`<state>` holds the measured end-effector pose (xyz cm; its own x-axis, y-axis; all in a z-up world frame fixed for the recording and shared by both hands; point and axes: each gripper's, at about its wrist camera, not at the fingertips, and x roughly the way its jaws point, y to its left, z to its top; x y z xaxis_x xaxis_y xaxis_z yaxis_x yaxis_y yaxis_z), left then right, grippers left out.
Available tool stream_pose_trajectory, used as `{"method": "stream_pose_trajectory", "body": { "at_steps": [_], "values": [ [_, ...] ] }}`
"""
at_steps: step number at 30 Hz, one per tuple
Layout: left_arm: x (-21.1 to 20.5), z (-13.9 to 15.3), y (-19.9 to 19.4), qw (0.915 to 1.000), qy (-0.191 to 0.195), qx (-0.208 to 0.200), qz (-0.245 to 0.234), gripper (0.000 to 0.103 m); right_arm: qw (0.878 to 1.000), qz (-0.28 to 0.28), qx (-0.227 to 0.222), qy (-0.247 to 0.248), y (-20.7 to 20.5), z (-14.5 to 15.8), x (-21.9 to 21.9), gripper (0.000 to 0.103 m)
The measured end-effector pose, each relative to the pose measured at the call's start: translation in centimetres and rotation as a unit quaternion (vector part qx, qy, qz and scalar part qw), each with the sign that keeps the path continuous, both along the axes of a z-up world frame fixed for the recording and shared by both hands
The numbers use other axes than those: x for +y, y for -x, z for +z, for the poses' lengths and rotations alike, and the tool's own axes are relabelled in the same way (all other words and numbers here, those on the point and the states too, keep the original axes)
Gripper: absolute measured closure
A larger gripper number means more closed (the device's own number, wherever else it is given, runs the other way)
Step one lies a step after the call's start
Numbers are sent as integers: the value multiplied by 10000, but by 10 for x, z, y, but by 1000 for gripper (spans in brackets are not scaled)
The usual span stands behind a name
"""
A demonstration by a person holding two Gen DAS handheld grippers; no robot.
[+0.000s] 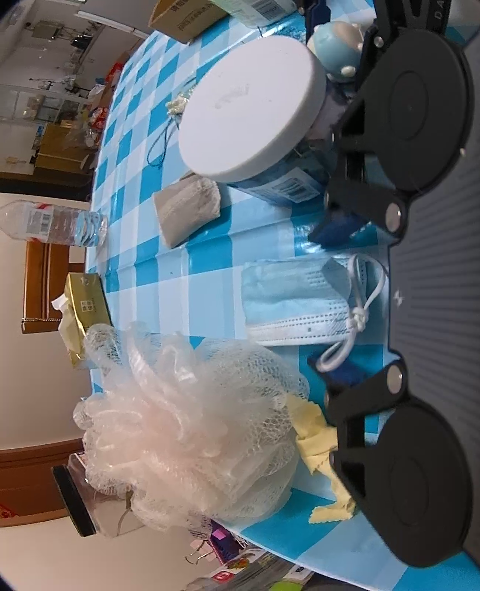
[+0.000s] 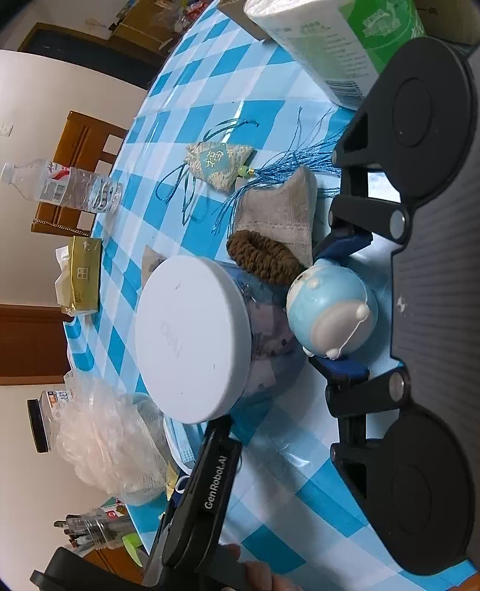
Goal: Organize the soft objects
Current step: 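Grasp the second blue mask with the left gripper while the right gripper grasps the light-blue doll, then carry the mask and the doll toward the cardboard box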
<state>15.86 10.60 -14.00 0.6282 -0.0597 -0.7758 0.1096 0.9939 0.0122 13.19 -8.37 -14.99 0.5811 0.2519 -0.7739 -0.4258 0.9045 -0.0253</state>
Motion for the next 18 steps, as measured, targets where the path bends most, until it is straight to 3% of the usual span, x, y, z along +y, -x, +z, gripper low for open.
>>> {"method": "stream_pose_trajectory", "body": {
  "at_steps": [2,5,10,15,18],
  "values": [
    [1,2,1,10000,4,-43,24,66,10000,3,-4,14,1,0,0,45],
    [1,4,2,10000,16,-49,-18,69,10000,21,3,32,3,1,-1,45],
    [2,7,10,9999,128,106,-16,65,10000,12,35,-27,5,4,-6,45],
    [0,6,11,9999,18,98,61,49,10000,-28,22,-29,5,6,-10,45],
    [0,6,4,10000,7,35,60,53,10000,-31,16,-37,6,7,-10,45]
  ]
}}
